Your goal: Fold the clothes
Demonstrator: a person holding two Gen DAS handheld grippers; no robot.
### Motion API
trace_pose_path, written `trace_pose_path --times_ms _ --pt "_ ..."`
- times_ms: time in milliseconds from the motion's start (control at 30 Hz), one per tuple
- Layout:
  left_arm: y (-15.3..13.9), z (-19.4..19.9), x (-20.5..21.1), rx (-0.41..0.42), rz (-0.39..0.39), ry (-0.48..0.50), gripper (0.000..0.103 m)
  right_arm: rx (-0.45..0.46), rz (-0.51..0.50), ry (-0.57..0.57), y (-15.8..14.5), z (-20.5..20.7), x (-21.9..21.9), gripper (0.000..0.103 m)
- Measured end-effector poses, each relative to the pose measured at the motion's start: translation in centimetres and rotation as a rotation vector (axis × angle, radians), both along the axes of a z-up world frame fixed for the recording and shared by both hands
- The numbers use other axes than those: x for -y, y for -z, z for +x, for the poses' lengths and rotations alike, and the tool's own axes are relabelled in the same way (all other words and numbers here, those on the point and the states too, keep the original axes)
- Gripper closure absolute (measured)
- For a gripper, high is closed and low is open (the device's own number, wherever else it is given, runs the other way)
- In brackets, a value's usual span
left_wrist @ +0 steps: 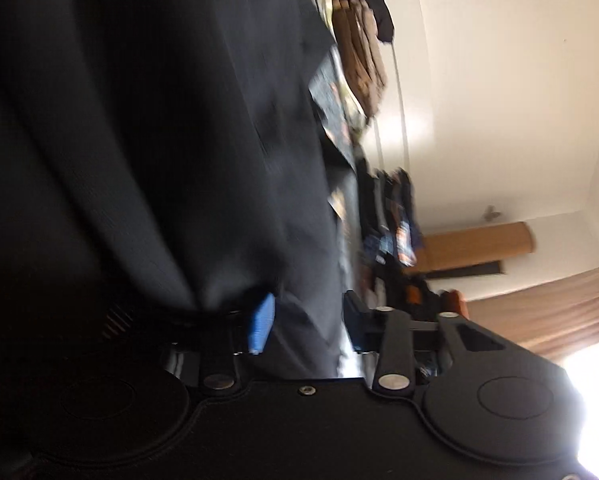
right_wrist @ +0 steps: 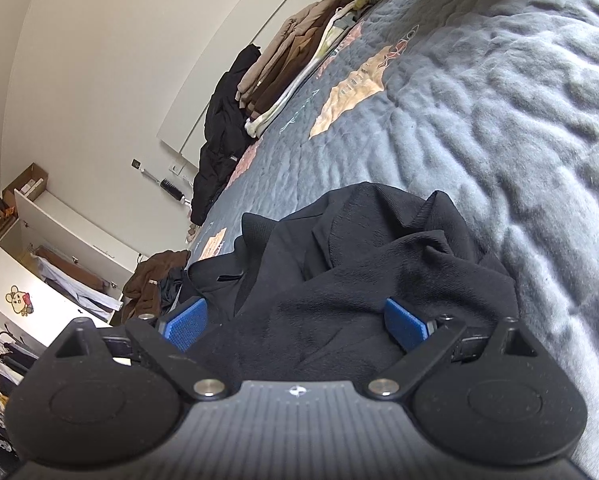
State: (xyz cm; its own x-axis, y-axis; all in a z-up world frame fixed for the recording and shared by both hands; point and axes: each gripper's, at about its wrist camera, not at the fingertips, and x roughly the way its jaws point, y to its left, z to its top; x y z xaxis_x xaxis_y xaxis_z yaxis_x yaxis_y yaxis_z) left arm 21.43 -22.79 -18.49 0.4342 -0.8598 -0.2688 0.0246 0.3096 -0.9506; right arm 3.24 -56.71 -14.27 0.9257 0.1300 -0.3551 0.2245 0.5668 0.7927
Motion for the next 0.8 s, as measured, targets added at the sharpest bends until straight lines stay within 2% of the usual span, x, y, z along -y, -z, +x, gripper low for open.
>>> trace_pose_path --times_ms 133,333,467,500,533,567,633,800 --pt "-0.3 0.8 -4.7 -0.004 0.041 -0.136 0.067 0.002 0.004 0.005 0.0 -0.2 0.1 0.008" --pt "-1.3 1.7 -9.0 0.019 0.108 -0.222 0.068 -0.008 -0.001 0.001 0.0 -0.3 0.1 0.008" --pt "-2.8 1.4 -10.3 0.052 0.137 -0.228 0.067 -0.022 -0.009 0.002 -0.1 -0.5 0.2 0.008" --pt "-3.6 1.0 -10.5 0.073 0.145 -0.23 0.064 -0.025 -0.004 0.005 -0.2 -0.6 0.2 0.008" --pt "-4.3 0.6 -10.6 0.095 0.153 -0.233 0.049 -0.025 0.003 0.009 -0.4 -0.7 0.2 0.008" --pt "-5.1 0.1 -10.8 0.116 0.162 -0.236 0.024 -0.016 0.003 0.008 -0.9 -0.8 0.1 0.007" --pt "-6.6 -0.7 -11.0 0.162 0.17 -0.233 0.0 0.002 0.003 0.003 -1.7 -0.9 -0.2 0.007" --pt "-10.4 -3.2 -10.8 0.296 0.096 -0.144 0.0 0.038 -0.012 -0.063 -3.8 -0.7 -1.8 0.006"
